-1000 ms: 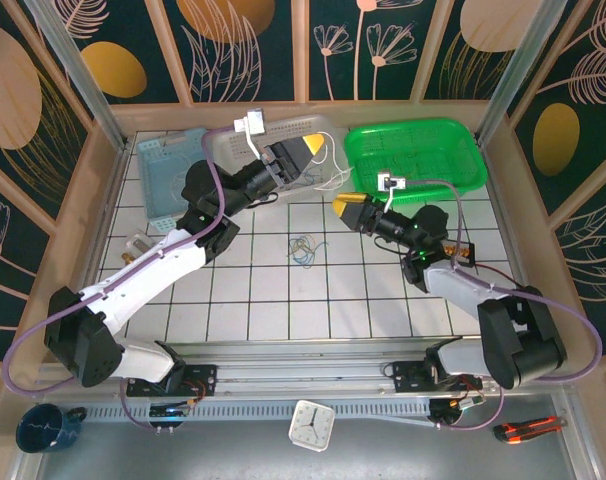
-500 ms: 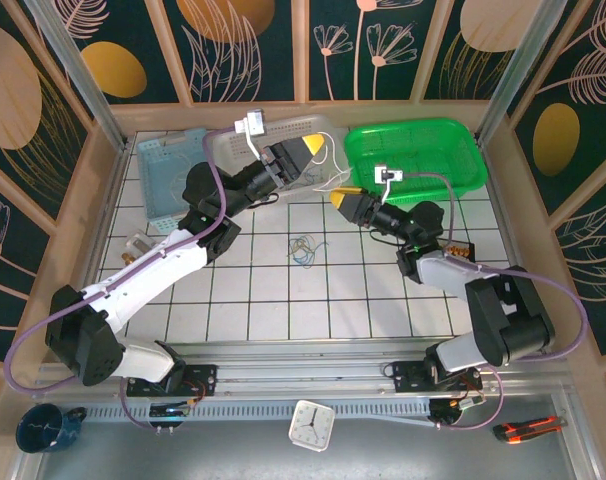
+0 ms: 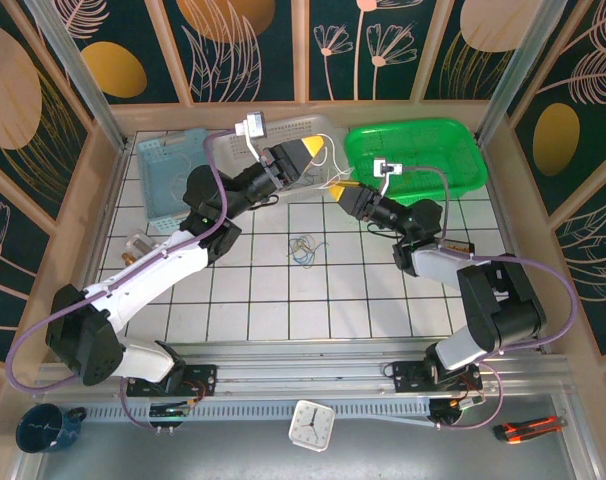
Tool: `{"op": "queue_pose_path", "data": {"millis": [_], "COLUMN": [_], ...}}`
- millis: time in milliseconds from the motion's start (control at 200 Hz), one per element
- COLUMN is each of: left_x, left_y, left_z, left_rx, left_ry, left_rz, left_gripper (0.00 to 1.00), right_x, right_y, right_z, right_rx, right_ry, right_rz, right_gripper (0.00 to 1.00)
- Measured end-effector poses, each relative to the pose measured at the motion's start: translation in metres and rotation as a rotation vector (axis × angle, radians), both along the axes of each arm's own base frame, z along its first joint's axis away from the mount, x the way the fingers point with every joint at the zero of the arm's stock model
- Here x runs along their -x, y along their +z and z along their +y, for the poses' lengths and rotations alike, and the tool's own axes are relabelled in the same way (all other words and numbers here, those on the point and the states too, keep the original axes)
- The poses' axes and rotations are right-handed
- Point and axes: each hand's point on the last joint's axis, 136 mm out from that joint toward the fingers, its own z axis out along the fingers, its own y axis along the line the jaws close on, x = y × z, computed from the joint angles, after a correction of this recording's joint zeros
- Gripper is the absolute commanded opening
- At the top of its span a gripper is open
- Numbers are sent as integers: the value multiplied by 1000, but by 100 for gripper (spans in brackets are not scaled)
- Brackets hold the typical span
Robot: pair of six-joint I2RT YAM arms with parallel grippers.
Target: Untangle the cables
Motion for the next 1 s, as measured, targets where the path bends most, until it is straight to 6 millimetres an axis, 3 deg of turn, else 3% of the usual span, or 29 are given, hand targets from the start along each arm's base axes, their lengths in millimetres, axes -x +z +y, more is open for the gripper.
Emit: {"op": "queue_pose_path", "data": {"millis": [395, 671, 866, 1001], "left_x": [-1, -3, -15, -43], "left_y": [-12, -19, -27, -33], "left_z": [-1, -1, 4, 32], "left_rx": [8, 5, -34, -86], "left_ry": [-13, -6, 47, 158], "left_rz": [29, 45, 43, 48], "left_gripper": [0, 0, 0, 0], "right_x": [-1, 5, 4, 2], "right_y": [10, 21, 19, 3], "right_z": [4, 8, 7, 5], "right_rx": [-35, -50, -45, -28], "right_ry": [41, 80, 76, 54], "right_rz": [-5, -34, -28, 8], "right_gripper": [44, 0, 0, 0]}}
